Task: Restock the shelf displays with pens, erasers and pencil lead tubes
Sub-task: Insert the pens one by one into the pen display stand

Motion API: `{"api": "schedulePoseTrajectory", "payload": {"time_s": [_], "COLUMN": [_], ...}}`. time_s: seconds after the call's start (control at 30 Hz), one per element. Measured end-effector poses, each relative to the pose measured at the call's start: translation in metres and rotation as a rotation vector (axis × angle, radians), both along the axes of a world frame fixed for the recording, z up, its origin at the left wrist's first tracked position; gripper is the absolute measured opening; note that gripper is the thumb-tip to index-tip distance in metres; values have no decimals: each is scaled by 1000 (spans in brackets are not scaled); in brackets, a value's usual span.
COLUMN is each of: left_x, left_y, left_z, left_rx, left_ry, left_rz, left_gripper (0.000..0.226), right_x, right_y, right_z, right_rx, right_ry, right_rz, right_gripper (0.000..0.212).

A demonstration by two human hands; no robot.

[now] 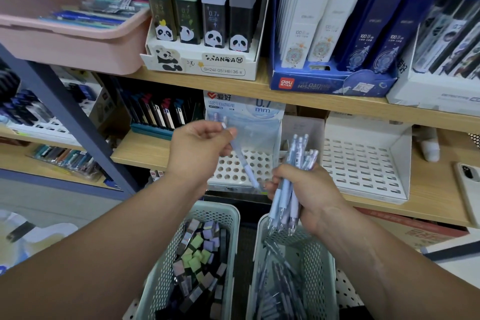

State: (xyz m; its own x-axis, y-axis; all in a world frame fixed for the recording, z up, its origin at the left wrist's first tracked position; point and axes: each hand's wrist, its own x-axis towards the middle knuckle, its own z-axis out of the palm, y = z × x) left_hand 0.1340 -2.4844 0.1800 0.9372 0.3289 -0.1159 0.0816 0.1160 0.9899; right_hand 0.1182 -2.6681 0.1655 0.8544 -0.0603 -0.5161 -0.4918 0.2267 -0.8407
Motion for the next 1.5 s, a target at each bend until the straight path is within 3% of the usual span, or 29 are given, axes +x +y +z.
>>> {"api": "schedulePoseTrajectory", "payload": {"time_s": [0.2, 0.37, 0.63, 1.0, 1.33, 1.5], "left_x": [8, 15, 25, 34, 39, 28], "left_y": [19, 22, 16, 3, 2, -6], "left_z": [-1, 0, -2, -9, -12, -2], "left_rx": [379, 557, 705, 935, 1155, 1090], "left_ry": [-155, -235, -189, -232, -220, -229], "left_rz": [37, 55, 18, 31, 18, 13], "left_gripper": [13, 34, 13, 18, 21, 18], "right_x": [-3, -5, -2, 0, -4, -6], "right_y": [-3, -4, -13, -17, -21, -19], "right_z": [0, 0, 2, 3, 11, 17], "right_rx": [-3, -15, 12, 49, 85, 116], "right_ry": [-7, -14, -24, -31, -16, -6], "right_rz": [40, 49, 55, 84, 198, 245], "right_gripper": [26, 32, 41, 41, 17, 18]}}
